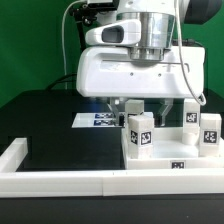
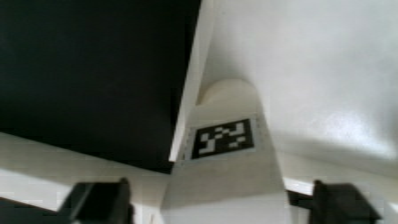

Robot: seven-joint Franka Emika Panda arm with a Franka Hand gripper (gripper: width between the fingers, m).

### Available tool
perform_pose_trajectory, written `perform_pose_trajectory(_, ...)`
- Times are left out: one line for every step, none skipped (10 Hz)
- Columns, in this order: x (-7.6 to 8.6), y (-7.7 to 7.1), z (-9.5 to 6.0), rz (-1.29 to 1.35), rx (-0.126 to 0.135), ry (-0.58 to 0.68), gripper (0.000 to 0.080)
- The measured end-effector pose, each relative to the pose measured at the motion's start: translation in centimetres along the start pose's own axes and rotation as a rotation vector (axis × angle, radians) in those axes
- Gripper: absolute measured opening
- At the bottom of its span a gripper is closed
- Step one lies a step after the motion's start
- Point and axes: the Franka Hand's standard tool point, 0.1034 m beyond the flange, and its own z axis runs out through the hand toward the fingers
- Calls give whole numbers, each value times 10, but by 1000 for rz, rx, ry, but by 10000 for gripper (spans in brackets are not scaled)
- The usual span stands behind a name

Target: Assemble square table

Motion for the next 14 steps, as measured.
perform_pose_trajectory(1, 0, -1, 0, -1, 4, 297)
perform_pose_trajectory(1, 0, -1, 5, -1, 5, 297)
perform_pose_trajectory(1, 0, -1, 26, -1, 5, 297)
perform_pose_trajectory(1, 0, -1, 35, -1, 5, 297)
perform_pose_trajectory(1, 0, -1, 101, 1, 5, 297)
perform_pose_trajectory(1, 0, -1, 181, 1, 5, 297)
perform_pose_trajectory(1, 0, -1, 242, 3, 6, 297)
perform_pose_trajectory(1, 0, -1, 347, 6, 6, 296)
perform_pose_trajectory(1, 1, -1, 505, 10, 6, 296)
perform_pose_trajectory(1, -3, -1, 691, 14, 4, 296)
perform_pose_trajectory(2, -10, -1, 872, 12, -1, 296)
perform_pose_trajectory(0, -11, -1, 969, 5, -14, 296)
perform_pose_trajectory(1, -12, -1, 1061, 3, -16, 296)
perform_pose_trajectory(1, -12, -2, 1148, 0, -28, 296)
